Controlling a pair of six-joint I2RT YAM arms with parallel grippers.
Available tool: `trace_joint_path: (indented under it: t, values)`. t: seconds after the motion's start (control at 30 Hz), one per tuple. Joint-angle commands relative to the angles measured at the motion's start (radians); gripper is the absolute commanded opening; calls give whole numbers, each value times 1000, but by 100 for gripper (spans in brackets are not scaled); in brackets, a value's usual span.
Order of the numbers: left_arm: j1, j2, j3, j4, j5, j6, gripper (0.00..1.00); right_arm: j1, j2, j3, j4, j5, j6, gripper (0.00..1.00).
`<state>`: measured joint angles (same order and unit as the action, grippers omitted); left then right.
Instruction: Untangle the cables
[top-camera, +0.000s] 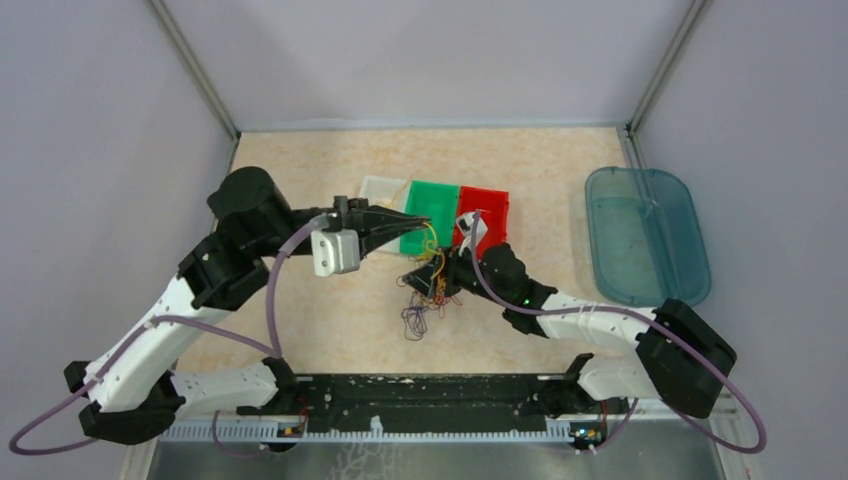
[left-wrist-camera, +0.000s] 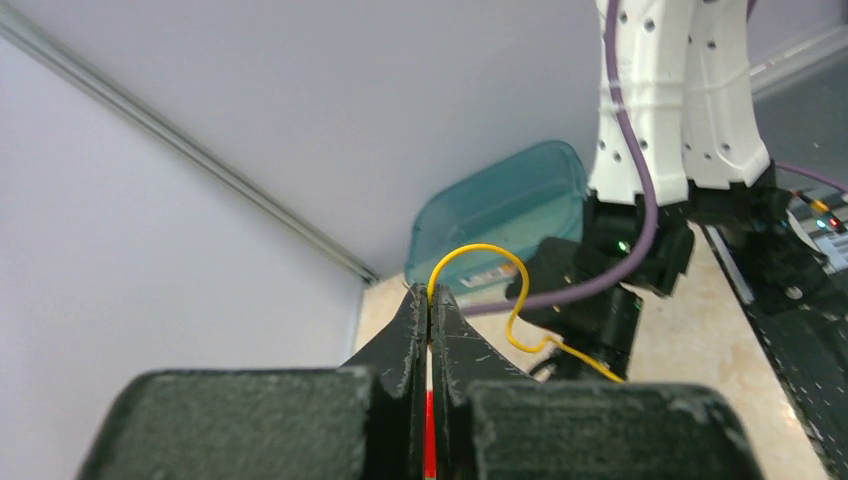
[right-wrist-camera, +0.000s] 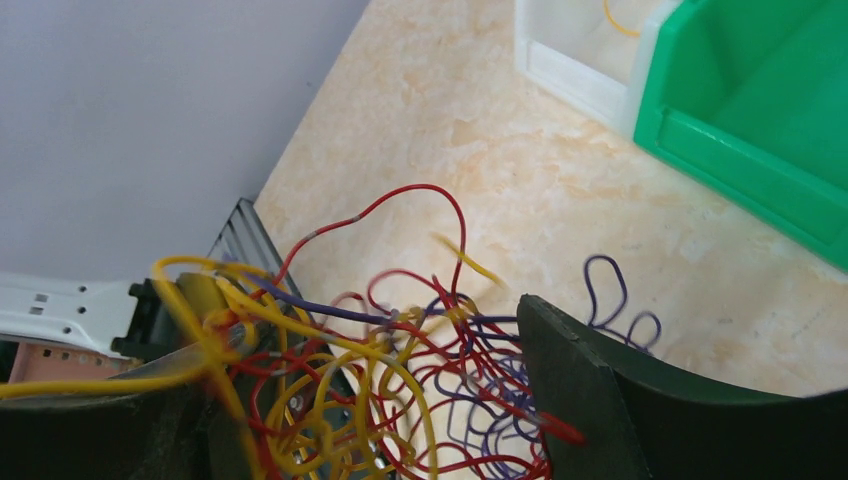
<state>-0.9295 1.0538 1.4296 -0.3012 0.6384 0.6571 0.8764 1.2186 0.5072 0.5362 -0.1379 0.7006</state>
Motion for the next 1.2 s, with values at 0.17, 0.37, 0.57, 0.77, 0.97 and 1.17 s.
trace_joint_path:
  t: [0.17,0.37,0.57,0.77,0.97,1.17]
  values:
    - [-4,25,193,16,-45,156,1,7,40,-29,76,15,28,75]
    - [-4,37,252,111,-99,361,0,7,51,-43,76,24,58,74]
    - [-4,53,250,349,-189,528,0,8,74,-32,34,34,56,74]
    - [-4,80,267,519,-228,619,0,9,87,-35,20,32,58,74]
    - [-4,100,274,655,-236,683,0,19,87,-32,-23,49,39,73]
    - [-4,145,341,758,-213,756,0,27,98,-54,-12,56,54,70]
